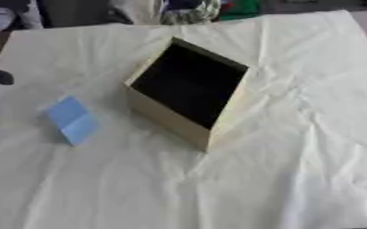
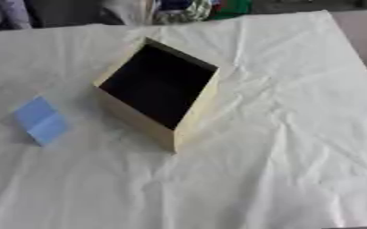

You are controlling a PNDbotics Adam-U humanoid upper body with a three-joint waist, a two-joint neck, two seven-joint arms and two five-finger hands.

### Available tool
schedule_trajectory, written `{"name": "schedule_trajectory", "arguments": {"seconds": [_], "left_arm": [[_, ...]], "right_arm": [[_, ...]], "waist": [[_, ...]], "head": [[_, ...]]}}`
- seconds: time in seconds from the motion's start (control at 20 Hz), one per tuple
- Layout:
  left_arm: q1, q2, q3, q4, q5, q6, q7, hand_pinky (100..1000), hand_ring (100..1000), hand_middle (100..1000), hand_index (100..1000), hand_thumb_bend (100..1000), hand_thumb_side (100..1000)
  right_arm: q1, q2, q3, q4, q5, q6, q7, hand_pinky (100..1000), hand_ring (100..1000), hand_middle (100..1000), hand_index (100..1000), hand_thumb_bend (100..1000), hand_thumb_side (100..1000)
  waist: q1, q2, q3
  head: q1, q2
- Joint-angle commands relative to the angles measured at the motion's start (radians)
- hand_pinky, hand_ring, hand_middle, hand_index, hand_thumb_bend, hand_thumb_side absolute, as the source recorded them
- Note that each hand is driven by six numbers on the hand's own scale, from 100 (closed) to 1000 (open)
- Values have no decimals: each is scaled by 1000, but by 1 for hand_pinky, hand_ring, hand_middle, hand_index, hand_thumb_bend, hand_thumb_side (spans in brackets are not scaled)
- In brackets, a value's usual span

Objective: Pick up objects on the table and place them in the box.

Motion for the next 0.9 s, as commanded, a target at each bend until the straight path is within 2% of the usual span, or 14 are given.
{"name": "schedule_trajectory", "arguments": {"seconds": [0.05,0.55,0.9], "left_arm": [[-39,8,-18,5,44,-176,-256,853,835,847,896,782,100],[-84,-24,-68,26,173,-176,-500,853,828,858,906,792,100],[-71,-23,-112,-17,121,-176,-527,850,819,865,920,797,100]], "right_arm": [[-16,-15,1,-17,-7,-1,6,648,596,557,710,100,480],[-17,-12,4,-17,-12,0,9,647,593,555,709,100,483],[-17,-12,6,-17,-15,2,9,646,589,552,708,100,483]], "waist": [[14,-39,-1],[18,-38,-5],[18,-35,-5]], "head": [[7,-5],[11,1],[2,-3]]}}
